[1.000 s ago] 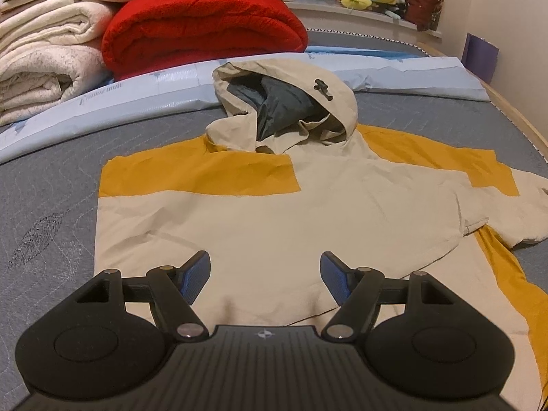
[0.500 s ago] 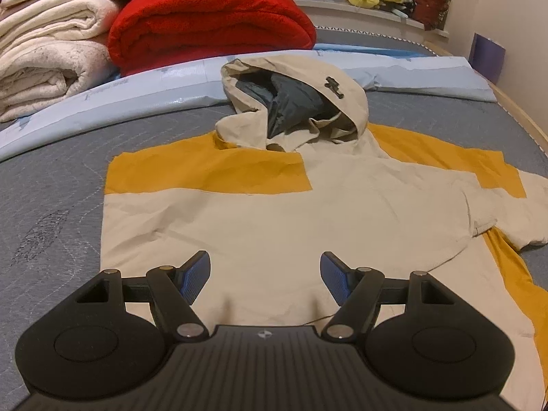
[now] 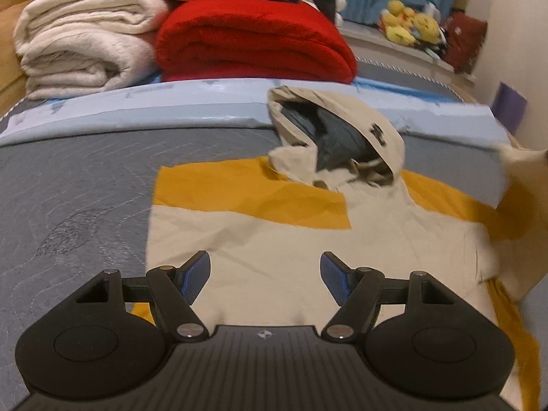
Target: Fold large clothes
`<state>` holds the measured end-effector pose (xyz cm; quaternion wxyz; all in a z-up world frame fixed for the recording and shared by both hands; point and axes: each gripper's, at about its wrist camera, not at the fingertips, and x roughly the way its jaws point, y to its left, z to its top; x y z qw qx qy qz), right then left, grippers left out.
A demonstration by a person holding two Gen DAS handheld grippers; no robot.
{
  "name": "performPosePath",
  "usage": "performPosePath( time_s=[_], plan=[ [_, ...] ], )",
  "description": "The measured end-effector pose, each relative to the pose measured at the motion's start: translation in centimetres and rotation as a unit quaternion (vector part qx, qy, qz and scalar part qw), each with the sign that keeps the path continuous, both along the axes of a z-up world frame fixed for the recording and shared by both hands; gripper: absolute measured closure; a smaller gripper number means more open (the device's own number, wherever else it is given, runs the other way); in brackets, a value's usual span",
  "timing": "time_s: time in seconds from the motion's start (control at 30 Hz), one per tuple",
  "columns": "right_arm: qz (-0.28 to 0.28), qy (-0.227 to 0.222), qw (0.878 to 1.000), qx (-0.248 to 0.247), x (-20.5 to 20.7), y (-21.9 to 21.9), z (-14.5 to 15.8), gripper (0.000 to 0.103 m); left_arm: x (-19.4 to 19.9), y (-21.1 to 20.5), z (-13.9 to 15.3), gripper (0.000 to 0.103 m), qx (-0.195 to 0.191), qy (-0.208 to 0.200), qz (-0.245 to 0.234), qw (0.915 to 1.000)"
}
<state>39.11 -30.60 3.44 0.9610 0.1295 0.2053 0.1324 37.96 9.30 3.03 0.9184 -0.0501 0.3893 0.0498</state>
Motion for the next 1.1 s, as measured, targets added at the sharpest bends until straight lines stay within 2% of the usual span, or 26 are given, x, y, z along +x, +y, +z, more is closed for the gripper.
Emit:
performPosePath(
  time_s=[0.07,0.1,0.17,0.23,0.33,0.4,0.43,0.53,0.63,0.77,0.83,0.9,0.93,1.0,1.03,1.1],
  plan=[
    [0.109,0.049,0.993,-0.002,-1.5,5.8,-0.5,0.100,-0.1,0.8,0.4,0.027,-0.006,-0.003,0.006,1.0000],
    [0.137,0.068,0.988,-0.010,-2.3,8.0,-0.7,0.099,-0.1,1.1,0.6,0.027,-0.008,-0.003,0.009,0.9999],
    [0.151,0.098,0.983,-0.029,-3.7,10.3,-0.7,0.087,0.0,1.7,0.8,0.027,-0.015,-0.003,0.015,0.9998],
    [0.124,0.112,0.985,-0.034,-4.6,10.6,-0.1,0.078,0.0,2.3,0.9,0.027,-0.020,-0.002,0.023,0.9995],
    [0.059,0.098,0.993,-0.034,-5.4,8.6,0.9,0.071,0.1,2.8,0.8,0.027,-0.022,0.001,0.027,0.9994],
    [-0.001,0.109,0.994,-0.018,-5.0,6.4,0.0,0.053,0.0,2.7,0.5,0.027,-0.022,0.006,0.023,0.9995],
    [-0.018,0.128,0.992,-0.001,-4.4,5.2,-0.9,0.052,0.0,2.6,0.3,0.027,-0.024,0.009,0.019,0.9995],
    [-0.038,0.209,0.977,0.030,-2.4,3.0,-5.4,0.052,0.0,2.2,-0.2,0.027,-0.029,0.019,0.008,0.9994],
    [-0.027,0.284,0.957,0.047,-0.9,2.7,-9.1,0.052,0.3,1.4,-0.7,0.027,-0.028,0.025,-0.006,0.9993],
    [-0.039,0.329,0.941,0.075,-0.4,1.8,-12.1,0.052,0.8,0.0,-1.7,0.027,-0.045,0.041,-0.046,0.9971],
    [-0.031,0.340,0.935,0.099,-0.3,2.1,-12.5,0.053,0.9,-0.9,-2.0,0.029,-0.057,0.046,-0.072,0.9947],
    [-0.019,0.332,0.938,0.097,-0.7,2.8,-12.1,0.054,0.9,-1.9,-2.1,0.032,-0.068,0.044,-0.099,0.9918],
    [-0.010,0.324,0.942,0.090,-0.6,3.2,-11.7,0.060,0.8,-2.5,-2.1,0.038,-0.071,0.041,-0.114,0.9901],
    [0.004,0.309,0.948,0.074,-0.2,3.8,-11.0,0.099,0.7,-3.6,-2.1,0.049,-0.076,0.036,-0.136,0.9871],
    [0.010,0.301,0.951,0.077,-0.3,4.0,-10.4,0.100,0.6,-4.0,-2.1,0.059,-0.081,0.034,-0.149,0.9850],
    [0.024,0.272,0.956,0.107,-0.7,3.7,-9.0,0.100,0.4,-4.7,-2.3,0.062,-0.092,0.034,-0.162,0.9819]
  ],
)
